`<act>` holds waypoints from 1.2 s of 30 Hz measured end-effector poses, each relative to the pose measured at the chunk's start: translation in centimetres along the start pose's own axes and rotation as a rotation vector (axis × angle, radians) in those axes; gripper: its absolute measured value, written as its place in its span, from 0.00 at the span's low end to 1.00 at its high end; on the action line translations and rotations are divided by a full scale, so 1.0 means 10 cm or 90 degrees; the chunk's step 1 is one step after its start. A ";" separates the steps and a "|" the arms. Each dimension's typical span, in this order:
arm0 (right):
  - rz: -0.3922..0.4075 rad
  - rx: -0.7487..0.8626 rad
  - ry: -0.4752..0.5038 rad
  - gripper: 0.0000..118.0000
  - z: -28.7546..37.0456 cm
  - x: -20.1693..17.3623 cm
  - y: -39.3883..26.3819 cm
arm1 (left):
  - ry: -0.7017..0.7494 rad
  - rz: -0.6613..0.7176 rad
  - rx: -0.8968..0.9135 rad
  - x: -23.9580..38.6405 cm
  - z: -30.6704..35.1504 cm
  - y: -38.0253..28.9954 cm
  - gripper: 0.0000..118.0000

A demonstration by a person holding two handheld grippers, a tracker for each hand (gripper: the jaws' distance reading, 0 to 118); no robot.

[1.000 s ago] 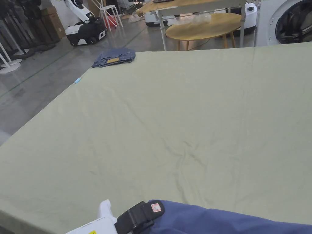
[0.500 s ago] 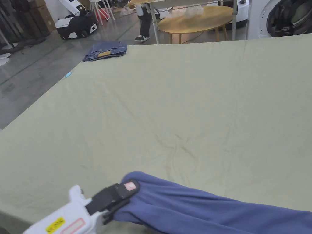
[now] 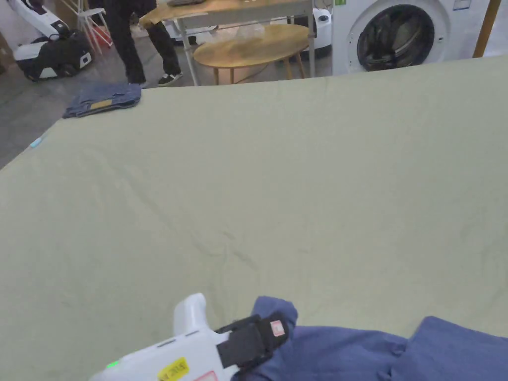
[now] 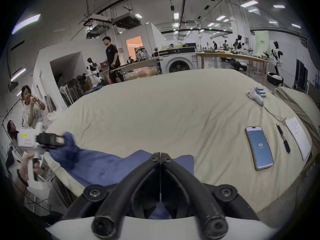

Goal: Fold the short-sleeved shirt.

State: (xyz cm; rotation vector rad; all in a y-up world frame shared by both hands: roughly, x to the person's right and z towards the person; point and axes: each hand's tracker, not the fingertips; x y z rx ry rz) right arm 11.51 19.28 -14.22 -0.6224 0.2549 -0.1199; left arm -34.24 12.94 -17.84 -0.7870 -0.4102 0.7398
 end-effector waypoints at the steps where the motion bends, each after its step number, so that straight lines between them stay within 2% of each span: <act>1: 0.002 -0.001 0.000 0.00 0.02 0.00 -0.02 | -0.007 -0.003 -0.014 0.03 -0.19 -0.06 0.09; 3: 0.006 -0.004 -0.005 0.00 0.06 0.01 -0.06 | -0.010 -0.006 -0.042 0.15 -0.43 -0.17 0.36; 4: 0.006 -0.006 -0.007 0.00 0.08 0.03 -0.08 | -0.002 -0.004 -0.036 0.19 -0.47 -0.18 0.36; 8: -0.013 -0.023 -0.014 0.00 0.07 0.08 -0.18 | -0.130 0.008 -0.018 0.23 -0.36 -0.17 0.35; 9: -0.022 -0.027 -0.014 0.00 0.06 0.12 -0.21 | -0.142 0.020 -0.006 0.18 -0.32 -0.16 0.32; 10: -0.028 -0.025 -0.012 0.00 0.05 0.14 -0.24 | -0.147 0.038 0.000 0.13 -0.28 -0.16 0.18; 11: -0.031 -0.020 -0.007 0.00 0.06 0.16 -0.26 | -0.135 0.051 0.003 0.04 -0.25 -0.15 0.00; 13: -0.049 -0.008 0.011 0.00 0.09 0.17 -0.28 | -0.108 0.052 0.002 -0.01 -0.28 -0.21 0.00; 15: -0.067 -0.005 0.023 0.00 0.08 0.16 -0.30 | -0.089 0.028 -0.048 -0.03 -0.44 -0.25 0.00; 17: -0.068 -0.007 0.022 0.00 0.06 0.15 -0.31 | -0.096 0.001 -0.091 0.03 -0.66 -0.37 0.00; 19: -0.064 -0.014 0.021 0.00 0.04 0.10 -0.32 | -0.038 -0.025 -0.154 0.13 -0.92 -0.51 0.00; 20: -0.061 -0.015 0.020 0.00 0.04 0.08 -0.32 | -0.006 -0.045 -0.165 0.15 -0.98 -0.56 0.00; 22: -0.061 -0.018 0.026 0.00 0.05 0.02 -0.32 | -0.032 -0.053 -0.128 0.20 -0.91 -0.52 0.00; 23: -0.067 -0.020 0.030 0.00 0.04 0.01 -0.34 | -0.029 -0.050 -0.132 0.28 -0.86 -0.50 0.06; 25: -0.089 -0.028 0.048 0.00 -0.01 -0.01 -0.37 | -0.045 -0.051 -0.138 0.25 -0.72 -0.45 0.31; 26: -0.090 -0.032 0.053 0.00 -0.04 -0.05 -0.35 | -0.051 -0.051 -0.114 0.23 -0.58 -0.41 0.54; 27: -0.085 -0.035 0.051 0.00 -0.05 -0.08 -0.36 | -0.065 -0.043 -0.081 0.15 -0.43 -0.32 0.73; 28: -0.076 -0.037 0.050 0.00 -0.06 -0.10 -0.37 | -0.074 -0.031 -0.059 0.11 -0.28 -0.27 0.82; 33: -0.063 -0.048 0.062 0.00 -0.09 -0.13 -0.35 | -0.058 0.058 0.018 -0.54 0.44 0.00 0.82; 36: -0.075 -0.045 0.066 0.00 -0.10 -0.13 -0.33 | -0.036 0.142 0.056 -0.84 0.54 -0.03 0.82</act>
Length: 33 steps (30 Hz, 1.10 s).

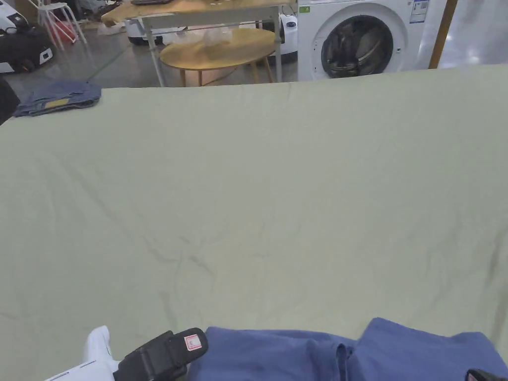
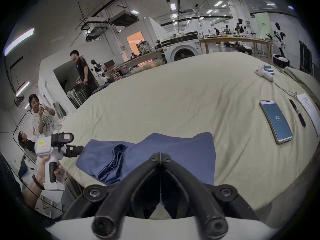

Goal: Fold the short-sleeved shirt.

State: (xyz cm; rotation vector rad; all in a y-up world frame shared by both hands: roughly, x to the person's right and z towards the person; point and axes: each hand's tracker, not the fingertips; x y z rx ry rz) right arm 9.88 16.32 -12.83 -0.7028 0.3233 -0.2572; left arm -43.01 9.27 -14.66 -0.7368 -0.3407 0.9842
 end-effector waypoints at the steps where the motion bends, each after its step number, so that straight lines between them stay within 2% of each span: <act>1: -0.007 0.001 0.003 0.00 -0.01 0.00 0.01 | -0.017 0.023 -0.024 -0.08 -0.06 -0.02 0.82; 3: -0.018 0.005 0.004 0.00 -0.03 0.02 0.03 | -0.030 0.049 -0.066 -0.16 -0.27 -0.14 0.79; 4: -0.020 0.003 0.001 0.00 -0.04 0.01 0.06 | -0.060 0.051 -0.057 -0.16 -0.33 -0.19 0.72; 6: 0.001 0.009 -0.015 0.00 -0.04 0.01 0.12 | -0.100 0.083 -0.064 -0.11 -0.44 -0.20 0.23; 7: 0.016 0.015 -0.020 0.00 -0.03 -0.01 0.14 | -0.054 0.078 -0.066 0.02 -0.54 -0.26 0.08; 8: 0.021 0.019 -0.020 0.00 -0.01 -0.03 0.17 | -0.003 0.036 -0.066 0.06 -0.59 -0.28 0.08; 9: 0.023 0.020 -0.017 0.00 -0.01 -0.03 0.19 | 0.004 0.021 -0.069 0.05 -0.61 -0.30 0.08; 11: 0.032 0.020 -0.028 0.00 -0.01 -0.10 0.25 | -0.028 0.071 -0.043 0.05 -0.50 -0.24 0.09; 12: 0.056 0.020 -0.057 0.00 -0.03 -0.13 0.27 | -0.034 0.081 -0.026 0.09 -0.40 -0.21 0.08; 14: 0.101 0.020 -0.089 0.00 -0.10 -0.15 0.29 | -0.030 0.039 0.005 0.22 -0.18 -0.10 0.08; 16: 0.125 0.012 -0.110 0.00 -0.19 -0.19 0.31 | -0.037 0.009 0.046 0.38 0.15 0.05 0.08; 18: 0.122 0.011 -0.105 0.00 -0.29 -0.19 0.30 | -0.001 -0.052 0.078 0.59 0.37 0.19 0.08; 20: 0.117 0.013 -0.101 0.00 -0.37 -0.20 0.29 | 0.058 -0.131 0.052 0.84 0.43 0.26 0.08; 22: 0.107 0.011 -0.094 0.00 -0.42 -0.21 0.27 | 0.111 -0.216 0.026 1.10 0.28 0.13 0.08; 26: 0.079 0.008 -0.090 0.00 -0.44 -0.18 0.20 | 0.027 -0.242 -0.083 1.40 -0.51 -0.29 0.08; 29: 0.083 -0.003 -0.140 0.00 -0.42 -0.13 0.15 | 0.033 -0.283 -0.174 1.56 -1.18 -0.67 0.08; 31: 0.079 -0.007 -0.162 0.00 -0.38 -0.07 0.11 | 0.019 -0.306 -0.194 1.70 -1.51 -0.88 0.08; 32: 0.075 -0.006 -0.165 0.00 -0.35 -0.04 0.10 | -0.002 -0.301 -0.208 1.74 -1.57 -0.91 0.11; 33: 0.069 -0.006 -0.168 0.00 -0.31 0.00 0.08 | -0.032 -0.301 -0.210 1.80 -1.61 -0.94 0.20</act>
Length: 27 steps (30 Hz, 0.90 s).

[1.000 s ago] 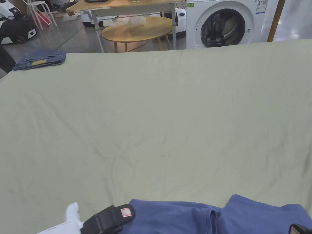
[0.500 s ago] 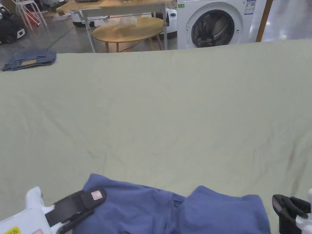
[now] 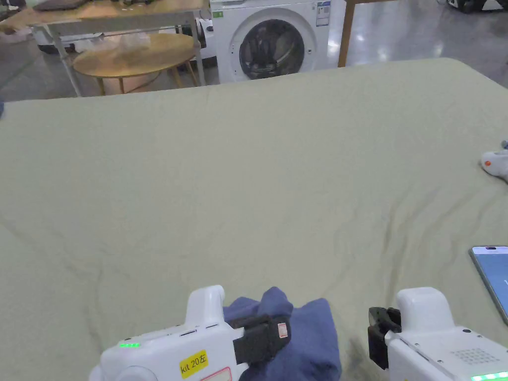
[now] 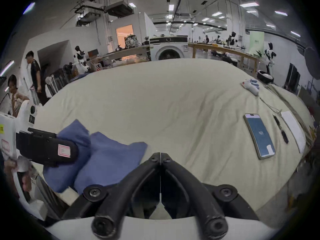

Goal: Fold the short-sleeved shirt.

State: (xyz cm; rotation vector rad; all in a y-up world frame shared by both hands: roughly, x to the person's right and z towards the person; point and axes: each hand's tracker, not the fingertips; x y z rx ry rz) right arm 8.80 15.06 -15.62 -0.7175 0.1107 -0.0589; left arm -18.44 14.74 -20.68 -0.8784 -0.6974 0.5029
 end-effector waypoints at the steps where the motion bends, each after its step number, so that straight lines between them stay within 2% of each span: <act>1: -0.008 -0.001 0.000 0.00 0.03 0.04 -0.02 | -0.022 -0.001 0.008 0.03 -0.01 0.02 0.35; 2: -0.018 -0.001 0.000 0.00 0.04 0.08 -0.04 | -0.035 0.006 0.015 0.03 0.02 0.04 0.44; 3: -0.027 -0.004 -0.002 0.00 0.05 0.12 -0.06 | -0.030 0.010 0.017 0.04 0.06 0.08 0.40; 4: -0.031 -0.006 -0.005 0.00 0.06 0.15 -0.09 | -0.047 0.014 0.038 0.05 0.17 0.11 0.40; 6: -0.020 -0.010 -0.017 0.00 0.08 0.16 -0.13 | -0.065 0.025 0.059 0.05 0.37 0.17 0.37; 7: -0.004 -0.011 -0.027 0.00 0.09 0.15 -0.15 | -0.062 0.029 0.075 0.02 0.43 0.16 0.24; 8: 0.000 -0.011 -0.029 0.00 0.10 0.15 -0.17 | -0.053 0.023 0.076 -0.01 0.43 0.15 0.01; 11: -0.021 -0.018 -0.007 0.00 0.13 0.12 -0.20 | -0.022 0.020 0.012 -0.11 0.17 0.08 0.00; 13: -0.027 -0.025 -0.003 0.00 0.13 0.08 -0.22 | -0.047 0.001 -0.055 -0.10 -0.18 -0.05 0.00; 14: -0.024 -0.028 -0.005 0.00 0.14 0.04 -0.22 | -0.024 -0.020 -0.090 -0.04 -0.40 -0.11 0.00; 15: -0.019 -0.033 -0.006 0.00 0.15 0.02 -0.22 | 0.050 -0.075 -0.109 -0.01 -0.52 -0.17 0.00; 16: -0.008 -0.037 0.002 0.00 0.18 -0.02 -0.22 | 0.066 -0.115 -0.113 0.03 -0.57 -0.24 0.00; 18: 0.014 -0.033 0.026 0.00 0.24 -0.11 -0.20 | 0.043 -0.104 -0.107 0.11 -0.61 -0.25 0.00; 19: 0.027 -0.032 0.043 0.00 0.26 -0.15 -0.18 | 0.047 -0.102 -0.103 0.14 -0.59 -0.21 0.05; 20: 0.037 -0.031 0.058 0.00 0.27 -0.20 -0.16 | 0.050 -0.099 -0.097 0.16 -0.55 -0.18 0.27; 21: 0.048 -0.033 0.080 0.00 0.29 -0.26 -0.13 | 0.033 -0.098 -0.067 0.18 -0.43 -0.16 0.45; 22: 0.055 -0.036 0.107 0.00 0.28 -0.31 -0.10 | 0.002 -0.104 -0.028 0.15 -0.28 -0.12 0.49; 25: 0.050 -0.051 0.176 0.00 0.17 -0.45 -0.02 | -0.021 -0.060 0.026 0.06 0.22 -0.03 0.50; 27: 0.074 -0.066 0.184 0.00 0.03 -0.54 0.01 | -0.030 -0.011 0.066 -0.11 0.57 -0.03 0.49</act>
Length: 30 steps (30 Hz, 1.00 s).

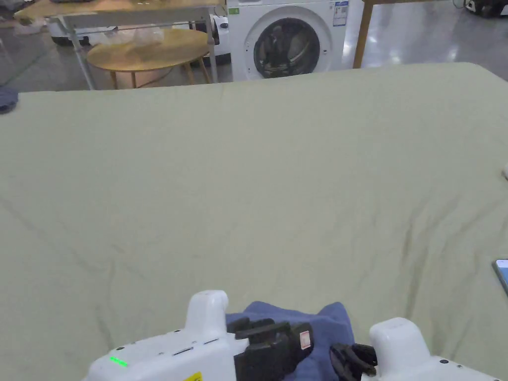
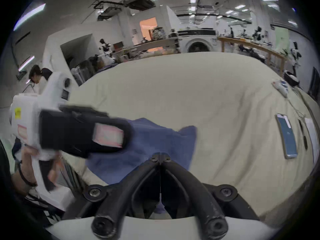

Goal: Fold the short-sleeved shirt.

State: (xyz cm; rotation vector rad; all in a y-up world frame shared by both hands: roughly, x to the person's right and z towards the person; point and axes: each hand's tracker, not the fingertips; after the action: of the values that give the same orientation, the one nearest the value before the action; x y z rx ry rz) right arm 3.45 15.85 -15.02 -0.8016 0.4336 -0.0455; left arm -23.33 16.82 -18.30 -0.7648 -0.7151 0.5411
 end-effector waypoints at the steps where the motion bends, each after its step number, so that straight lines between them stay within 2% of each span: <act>1: 0.017 -0.018 -0.010 0.00 -0.08 -0.02 0.02 | 0.004 0.019 0.010 -0.09 0.15 0.00 0.50; 5: 0.047 -0.180 -0.052 0.00 -0.61 0.00 0.00 | 0.050 0.100 0.046 -0.59 0.57 -0.10 0.50; 9: 0.029 -0.152 -0.056 0.00 -0.60 0.00 0.02 | 0.106 0.134 0.014 -0.87 0.46 -0.28 0.50; 15: 0.035 -0.148 -0.067 0.00 -0.61 0.01 -0.02 | 0.025 0.213 -0.002 -1.04 -0.01 -0.37 0.50; 17: 0.025 -0.146 -0.067 0.00 -0.62 0.04 -0.03 | -0.010 0.250 0.006 -1.10 -0.04 -0.35 0.42; 19: 0.016 -0.143 -0.064 0.00 -0.61 0.07 -0.04 | -0.034 0.275 -0.009 -1.15 -0.02 -0.35 0.42; 22: 0.011 -0.139 -0.059 0.00 -0.59 0.05 -0.04 | -0.031 0.259 -0.007 -1.17 0.03 -0.35 0.38; 24: 0.008 -0.138 -0.059 0.00 -0.59 0.05 -0.05 | -0.028 0.264 -0.007 -1.15 0.03 -0.35 0.18; 30: 0.008 -0.134 -0.058 0.00 -0.53 0.02 -0.02 | -0.003 0.225 -0.015 -1.05 0.00 -0.33 0.15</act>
State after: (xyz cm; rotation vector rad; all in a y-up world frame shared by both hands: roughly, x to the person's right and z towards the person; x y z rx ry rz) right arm 1.57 12.03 -18.18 -1.0031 0.3613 0.0490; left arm -29.49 7.75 -19.69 -0.9183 -0.5933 0.8553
